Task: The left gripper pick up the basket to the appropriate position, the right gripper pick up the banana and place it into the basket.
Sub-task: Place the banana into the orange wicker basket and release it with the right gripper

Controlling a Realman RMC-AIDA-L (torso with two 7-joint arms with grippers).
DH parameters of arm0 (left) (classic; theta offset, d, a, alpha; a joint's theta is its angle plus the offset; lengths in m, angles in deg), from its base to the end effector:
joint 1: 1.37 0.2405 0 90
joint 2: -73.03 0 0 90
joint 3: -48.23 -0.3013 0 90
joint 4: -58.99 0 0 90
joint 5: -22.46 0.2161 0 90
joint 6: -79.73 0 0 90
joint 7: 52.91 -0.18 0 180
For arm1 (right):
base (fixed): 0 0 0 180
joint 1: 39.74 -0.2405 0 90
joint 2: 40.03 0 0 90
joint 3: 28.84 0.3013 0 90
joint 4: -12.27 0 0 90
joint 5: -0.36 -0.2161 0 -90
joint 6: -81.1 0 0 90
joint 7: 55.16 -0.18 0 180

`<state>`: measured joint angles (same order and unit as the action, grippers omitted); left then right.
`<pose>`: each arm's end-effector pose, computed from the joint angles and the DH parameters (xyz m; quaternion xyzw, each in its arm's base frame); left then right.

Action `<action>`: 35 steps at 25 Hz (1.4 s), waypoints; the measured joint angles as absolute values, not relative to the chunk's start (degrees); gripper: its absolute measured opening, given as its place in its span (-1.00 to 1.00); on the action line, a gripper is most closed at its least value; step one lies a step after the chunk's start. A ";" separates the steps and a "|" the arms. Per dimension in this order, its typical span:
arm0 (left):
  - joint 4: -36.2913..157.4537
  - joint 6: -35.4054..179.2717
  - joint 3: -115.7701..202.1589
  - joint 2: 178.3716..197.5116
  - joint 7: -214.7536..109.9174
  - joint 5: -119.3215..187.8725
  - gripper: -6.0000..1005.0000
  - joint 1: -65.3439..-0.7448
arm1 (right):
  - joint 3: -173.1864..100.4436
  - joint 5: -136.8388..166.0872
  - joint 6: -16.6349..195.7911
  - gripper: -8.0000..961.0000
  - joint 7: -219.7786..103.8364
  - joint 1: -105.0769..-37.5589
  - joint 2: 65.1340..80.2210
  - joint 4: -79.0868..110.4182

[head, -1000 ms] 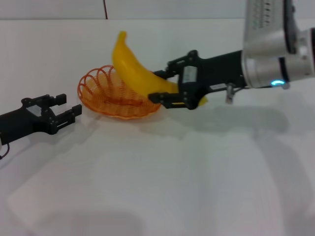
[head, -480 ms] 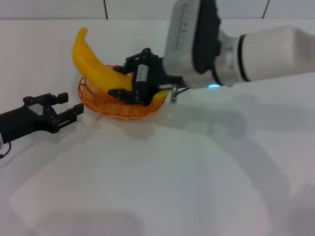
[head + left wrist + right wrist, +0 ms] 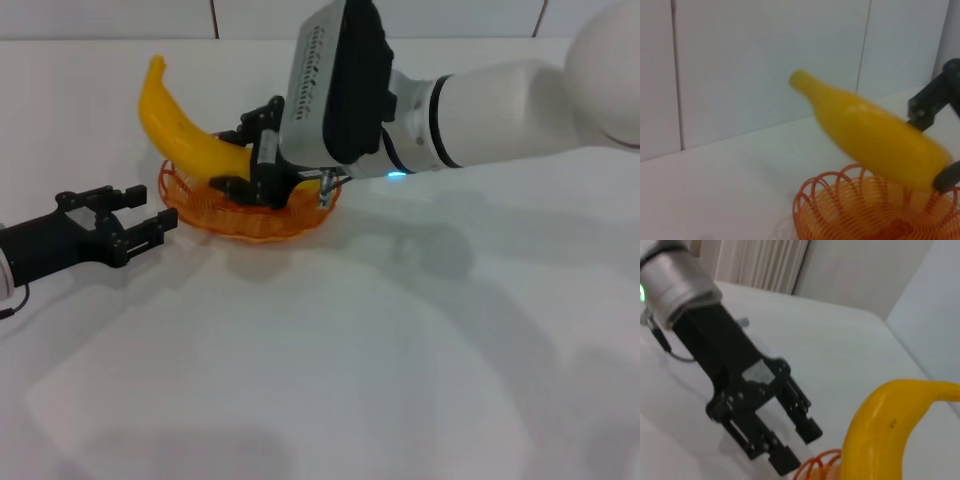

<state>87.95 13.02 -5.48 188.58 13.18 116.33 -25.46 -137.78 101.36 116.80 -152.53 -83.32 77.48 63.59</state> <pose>-0.3550 0.3799 -0.0511 -0.9060 -0.2384 -0.1954 0.2901 0.1340 0.4342 -0.1748 -0.9783 -0.0408 0.0431 0.1984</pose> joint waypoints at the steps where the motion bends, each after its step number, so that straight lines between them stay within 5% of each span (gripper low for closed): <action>1: 87.94 13.02 -5.48 188.60 13.18 116.38 0.12 -25.55 | -137.91 101.36 116.78 0.01 -152.75 -84.11 77.48 62.51; 22: 87.90 13.11 -5.48 188.60 13.17 116.42 0.12 -25.45 | -140.46 102.10 117.07 0.03 -155.97 -85.96 77.26 61.32; 35: 87.90 13.06 -5.48 188.60 13.10 116.41 0.12 -24.93 | -135.50 101.80 121.02 0.57 -155.30 -80.56 76.91 67.84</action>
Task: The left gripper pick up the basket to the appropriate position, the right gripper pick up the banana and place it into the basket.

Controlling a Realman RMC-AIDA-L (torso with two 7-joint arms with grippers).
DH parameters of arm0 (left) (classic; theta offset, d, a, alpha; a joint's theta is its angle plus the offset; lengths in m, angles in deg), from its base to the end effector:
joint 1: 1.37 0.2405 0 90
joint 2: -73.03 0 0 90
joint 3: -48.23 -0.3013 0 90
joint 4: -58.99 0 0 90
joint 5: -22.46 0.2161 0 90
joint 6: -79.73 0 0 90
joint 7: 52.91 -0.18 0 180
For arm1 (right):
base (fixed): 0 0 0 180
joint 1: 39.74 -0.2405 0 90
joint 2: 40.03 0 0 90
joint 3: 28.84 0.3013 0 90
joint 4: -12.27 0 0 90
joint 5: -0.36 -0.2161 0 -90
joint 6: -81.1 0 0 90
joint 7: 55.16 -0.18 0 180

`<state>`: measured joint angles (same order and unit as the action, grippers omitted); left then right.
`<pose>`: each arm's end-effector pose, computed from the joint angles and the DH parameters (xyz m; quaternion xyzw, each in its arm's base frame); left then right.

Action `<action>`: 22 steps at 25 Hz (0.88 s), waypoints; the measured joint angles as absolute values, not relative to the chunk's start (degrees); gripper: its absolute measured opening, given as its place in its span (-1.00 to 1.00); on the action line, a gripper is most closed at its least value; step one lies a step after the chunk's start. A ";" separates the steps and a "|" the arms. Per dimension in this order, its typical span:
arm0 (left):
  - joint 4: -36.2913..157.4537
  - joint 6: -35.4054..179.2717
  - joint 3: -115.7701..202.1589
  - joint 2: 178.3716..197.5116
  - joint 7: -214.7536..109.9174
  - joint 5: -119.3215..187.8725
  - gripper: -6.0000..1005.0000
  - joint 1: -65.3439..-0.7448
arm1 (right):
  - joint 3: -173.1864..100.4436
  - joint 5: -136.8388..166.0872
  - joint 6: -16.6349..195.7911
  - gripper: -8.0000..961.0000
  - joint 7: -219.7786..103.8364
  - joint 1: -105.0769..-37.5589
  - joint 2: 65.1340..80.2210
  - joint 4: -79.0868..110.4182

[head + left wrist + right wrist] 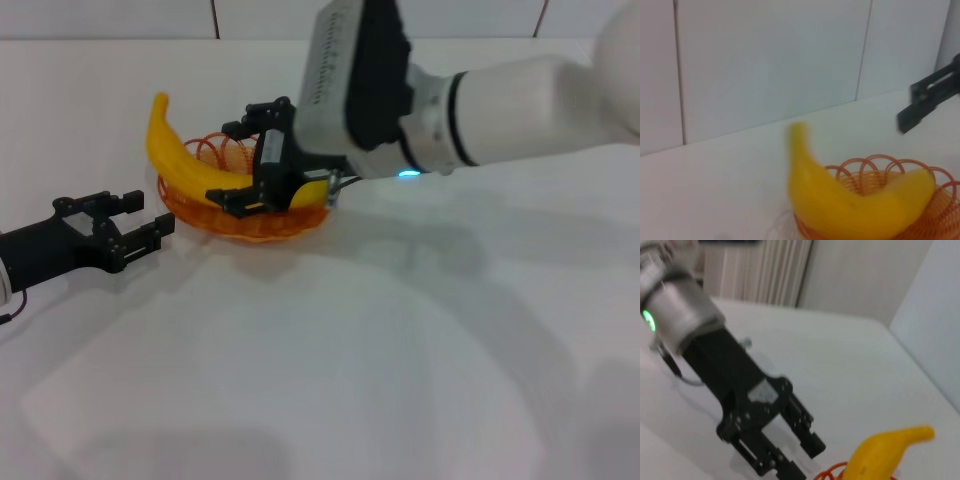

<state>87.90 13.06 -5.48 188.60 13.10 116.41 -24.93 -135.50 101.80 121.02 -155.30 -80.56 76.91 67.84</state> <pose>-0.3588 0.3763 -0.0515 -0.9052 -0.2424 -0.1932 0.2908 0.1329 0.4253 -0.1633 -0.9808 -0.0147 0.0643 0.1834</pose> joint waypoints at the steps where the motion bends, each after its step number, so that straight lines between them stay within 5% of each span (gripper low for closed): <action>1: 87.90 13.07 -5.47 188.60 13.09 116.41 0.12 -24.90 | -134.25 101.87 122.32 0.59 -154.91 -79.41 76.88 69.18; 12: 87.79 13.11 -5.41 188.89 12.29 116.42 0.12 -24.77 | -113.83 93.72 145.37 0.64 -142.48 -67.17 76.86 75.50; 22: 87.80 13.11 -5.09 189.22 11.65 116.24 0.12 -24.78 | -99.41 90.69 154.42 0.63 -127.30 -66.04 76.51 57.26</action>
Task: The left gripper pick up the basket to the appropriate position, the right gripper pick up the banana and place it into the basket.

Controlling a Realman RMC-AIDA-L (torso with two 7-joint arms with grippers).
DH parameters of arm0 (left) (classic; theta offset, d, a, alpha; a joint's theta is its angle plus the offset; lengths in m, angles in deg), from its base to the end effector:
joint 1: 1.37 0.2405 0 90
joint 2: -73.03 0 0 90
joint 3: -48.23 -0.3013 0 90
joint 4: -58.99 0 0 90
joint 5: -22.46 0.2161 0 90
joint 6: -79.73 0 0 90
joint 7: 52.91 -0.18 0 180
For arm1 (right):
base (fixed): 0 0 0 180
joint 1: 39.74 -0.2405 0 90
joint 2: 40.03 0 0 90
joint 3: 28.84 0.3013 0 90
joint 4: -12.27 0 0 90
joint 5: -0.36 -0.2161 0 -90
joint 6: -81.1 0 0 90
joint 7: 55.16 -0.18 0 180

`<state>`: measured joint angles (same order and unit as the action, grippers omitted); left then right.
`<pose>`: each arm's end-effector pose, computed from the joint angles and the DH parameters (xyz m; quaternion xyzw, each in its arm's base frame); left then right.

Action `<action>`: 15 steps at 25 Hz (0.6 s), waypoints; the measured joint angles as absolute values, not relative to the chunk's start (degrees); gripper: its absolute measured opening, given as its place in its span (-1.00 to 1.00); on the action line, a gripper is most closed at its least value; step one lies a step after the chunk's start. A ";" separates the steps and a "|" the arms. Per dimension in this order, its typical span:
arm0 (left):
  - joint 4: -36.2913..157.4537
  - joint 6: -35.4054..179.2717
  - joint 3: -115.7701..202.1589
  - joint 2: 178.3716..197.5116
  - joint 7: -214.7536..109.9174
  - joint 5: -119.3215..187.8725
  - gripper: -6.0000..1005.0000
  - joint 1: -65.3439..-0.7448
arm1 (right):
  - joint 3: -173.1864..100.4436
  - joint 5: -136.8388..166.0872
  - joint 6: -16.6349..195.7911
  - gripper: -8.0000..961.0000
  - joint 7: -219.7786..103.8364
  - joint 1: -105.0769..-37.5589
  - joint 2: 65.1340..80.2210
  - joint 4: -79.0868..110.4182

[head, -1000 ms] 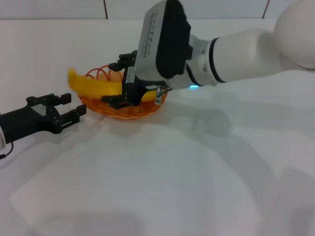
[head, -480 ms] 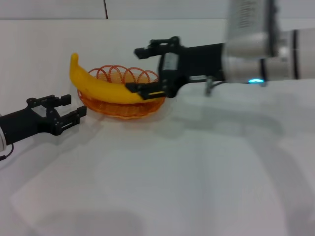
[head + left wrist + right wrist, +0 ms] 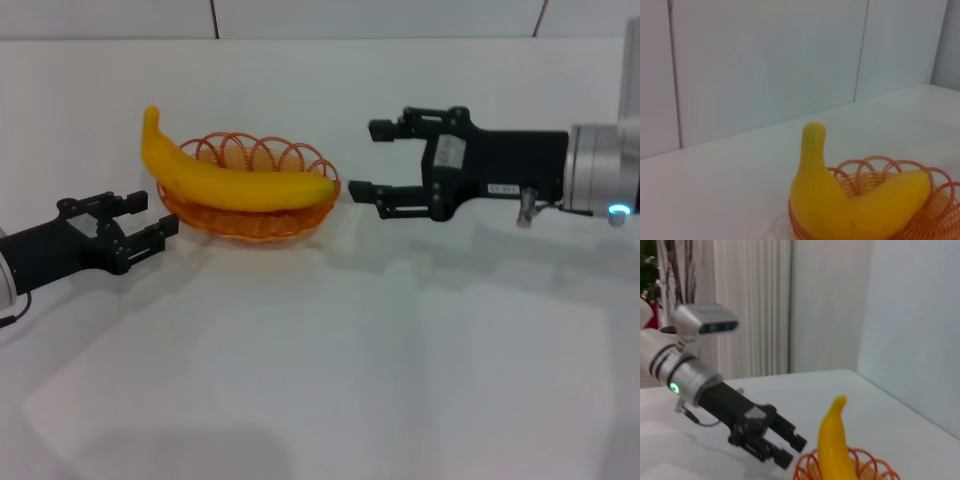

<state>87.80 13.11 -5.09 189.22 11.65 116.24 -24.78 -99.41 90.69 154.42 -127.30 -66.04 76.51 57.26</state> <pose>-0.3573 0.3748 -0.0555 -0.9054 -0.2363 -0.1954 0.2935 0.2499 0.3859 -0.0684 -0.9558 0.0849 0.2214 0.1740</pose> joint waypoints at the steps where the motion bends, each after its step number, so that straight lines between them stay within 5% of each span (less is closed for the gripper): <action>1: 87.79 13.11 -5.07 189.22 11.56 116.16 0.12 -24.77 | -99.41 90.69 154.42 0.63 -127.30 -66.04 76.51 57.26; 15: 86.97 13.06 -4.96 189.46 9.78 115.83 0.12 -24.78 | -97.92 90.63 154.32 0.63 -123.29 -66.41 76.53 47.59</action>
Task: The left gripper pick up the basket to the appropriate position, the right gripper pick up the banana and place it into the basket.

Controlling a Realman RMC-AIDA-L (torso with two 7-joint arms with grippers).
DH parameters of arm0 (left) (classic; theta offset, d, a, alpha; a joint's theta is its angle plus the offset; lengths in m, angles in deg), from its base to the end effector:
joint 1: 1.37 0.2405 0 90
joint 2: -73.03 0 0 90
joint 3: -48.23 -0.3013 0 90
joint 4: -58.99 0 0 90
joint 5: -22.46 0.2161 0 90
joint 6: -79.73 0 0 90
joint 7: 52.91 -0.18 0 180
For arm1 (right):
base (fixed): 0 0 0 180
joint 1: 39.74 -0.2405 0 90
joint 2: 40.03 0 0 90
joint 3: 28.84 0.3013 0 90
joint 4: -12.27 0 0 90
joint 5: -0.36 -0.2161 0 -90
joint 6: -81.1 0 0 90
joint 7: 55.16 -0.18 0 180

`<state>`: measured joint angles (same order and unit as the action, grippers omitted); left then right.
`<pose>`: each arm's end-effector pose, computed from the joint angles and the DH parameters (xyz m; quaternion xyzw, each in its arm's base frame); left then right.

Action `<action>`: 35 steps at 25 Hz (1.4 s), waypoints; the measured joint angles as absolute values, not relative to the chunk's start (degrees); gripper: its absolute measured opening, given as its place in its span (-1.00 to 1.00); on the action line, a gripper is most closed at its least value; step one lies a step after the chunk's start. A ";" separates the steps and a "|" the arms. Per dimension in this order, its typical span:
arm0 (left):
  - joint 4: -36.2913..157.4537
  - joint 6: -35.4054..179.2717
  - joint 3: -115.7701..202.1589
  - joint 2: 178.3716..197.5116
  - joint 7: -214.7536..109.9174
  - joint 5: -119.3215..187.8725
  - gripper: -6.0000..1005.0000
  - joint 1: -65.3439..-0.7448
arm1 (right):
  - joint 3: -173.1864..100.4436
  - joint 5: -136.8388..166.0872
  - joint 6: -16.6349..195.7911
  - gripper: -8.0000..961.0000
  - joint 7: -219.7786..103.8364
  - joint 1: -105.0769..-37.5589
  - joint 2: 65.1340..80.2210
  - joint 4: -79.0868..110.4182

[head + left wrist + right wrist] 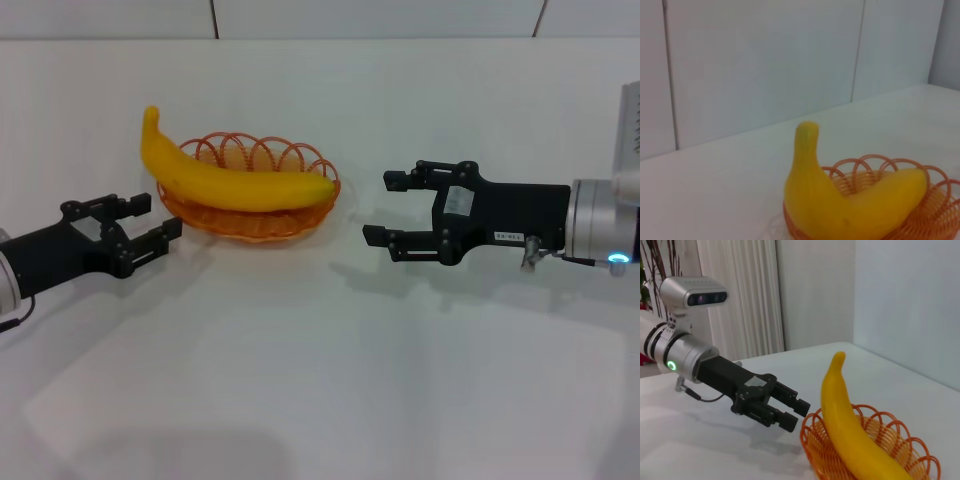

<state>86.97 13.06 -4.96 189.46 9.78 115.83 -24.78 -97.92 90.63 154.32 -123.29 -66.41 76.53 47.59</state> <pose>-0.3574 0.3726 -0.0592 -0.9068 -0.2296 -0.1958 0.2944 0.2814 0.3715 -0.0869 -0.9538 0.1321 0.2144 0.1640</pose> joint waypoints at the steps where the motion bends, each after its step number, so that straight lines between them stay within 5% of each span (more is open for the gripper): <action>1: 86.71 13.08 -4.94 189.49 9.52 115.76 0.12 -24.87 | -97.91 90.57 154.19 0.63 -123.33 -66.40 76.55 47.58; 35: 85.71 13.11 -5.39 189.57 7.81 114.47 0.12 -25.57 | -97.75 90.35 152.46 0.62 -123.25 -66.28 76.51 47.34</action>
<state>85.71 13.11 -5.39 189.57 7.81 114.47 -25.57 -97.75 90.35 152.46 -123.25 -66.28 76.51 47.34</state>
